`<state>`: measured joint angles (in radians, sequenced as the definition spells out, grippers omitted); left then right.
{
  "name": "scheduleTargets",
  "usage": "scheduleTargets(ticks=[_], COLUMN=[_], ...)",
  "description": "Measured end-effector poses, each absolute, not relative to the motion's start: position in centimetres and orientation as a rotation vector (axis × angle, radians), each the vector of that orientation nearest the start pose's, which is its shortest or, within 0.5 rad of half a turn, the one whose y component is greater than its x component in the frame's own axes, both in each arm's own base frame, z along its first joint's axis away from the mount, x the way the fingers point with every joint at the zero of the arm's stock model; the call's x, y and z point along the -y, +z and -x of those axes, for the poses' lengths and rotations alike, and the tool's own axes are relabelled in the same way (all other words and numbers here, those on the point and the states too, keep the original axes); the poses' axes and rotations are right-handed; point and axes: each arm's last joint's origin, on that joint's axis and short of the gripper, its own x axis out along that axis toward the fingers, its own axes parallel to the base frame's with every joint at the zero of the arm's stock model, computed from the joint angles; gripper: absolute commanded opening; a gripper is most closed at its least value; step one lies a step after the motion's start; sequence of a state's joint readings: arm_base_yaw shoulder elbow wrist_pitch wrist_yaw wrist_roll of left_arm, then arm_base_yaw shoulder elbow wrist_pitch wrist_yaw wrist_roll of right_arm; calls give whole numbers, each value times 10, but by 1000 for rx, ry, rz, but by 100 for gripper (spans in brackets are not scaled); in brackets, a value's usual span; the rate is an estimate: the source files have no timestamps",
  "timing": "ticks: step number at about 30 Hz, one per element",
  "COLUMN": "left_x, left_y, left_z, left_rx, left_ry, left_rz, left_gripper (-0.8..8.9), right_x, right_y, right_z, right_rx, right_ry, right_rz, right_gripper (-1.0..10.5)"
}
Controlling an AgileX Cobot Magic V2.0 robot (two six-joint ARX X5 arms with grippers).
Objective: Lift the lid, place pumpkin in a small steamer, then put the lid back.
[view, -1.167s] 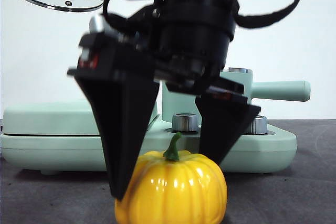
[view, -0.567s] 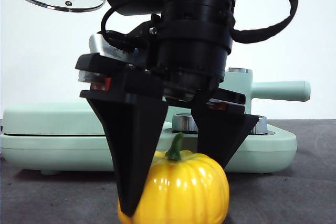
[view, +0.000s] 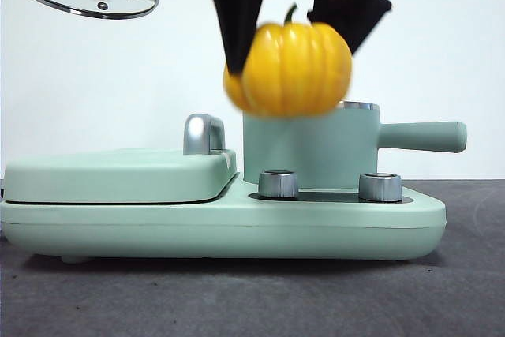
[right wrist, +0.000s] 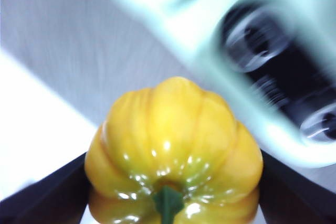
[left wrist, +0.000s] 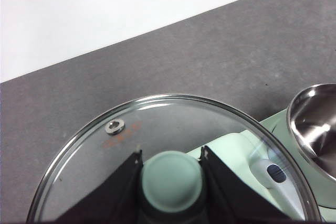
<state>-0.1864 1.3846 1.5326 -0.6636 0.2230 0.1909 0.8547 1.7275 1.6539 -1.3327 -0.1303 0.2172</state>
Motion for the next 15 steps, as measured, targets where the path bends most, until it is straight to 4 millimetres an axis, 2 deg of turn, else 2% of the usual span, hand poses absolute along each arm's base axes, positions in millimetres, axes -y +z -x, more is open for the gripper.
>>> scheduleTargets(ticks=[2,7,12,15], left_x=[60,60,60,60], left_y=[411,411,411,411], left_z=[-282,-282,-282,-282], left_rx=[-479,-481,-482,-482], left_ry=[-449,-447,-446,-446], left_rz=[-175,-167,-163,-163], left_gripper=[24,24,24,24], right_x=[-236,-214,-196,-192], right_y=[330,350,347,340], right_z=[-229,-259,-294,-312], right_rx=[-1362,-1289,-1279,-1284], right_ry=[637,580,505,478], right_rz=[289,205,152,138], right_gripper=[294,294,294,294])
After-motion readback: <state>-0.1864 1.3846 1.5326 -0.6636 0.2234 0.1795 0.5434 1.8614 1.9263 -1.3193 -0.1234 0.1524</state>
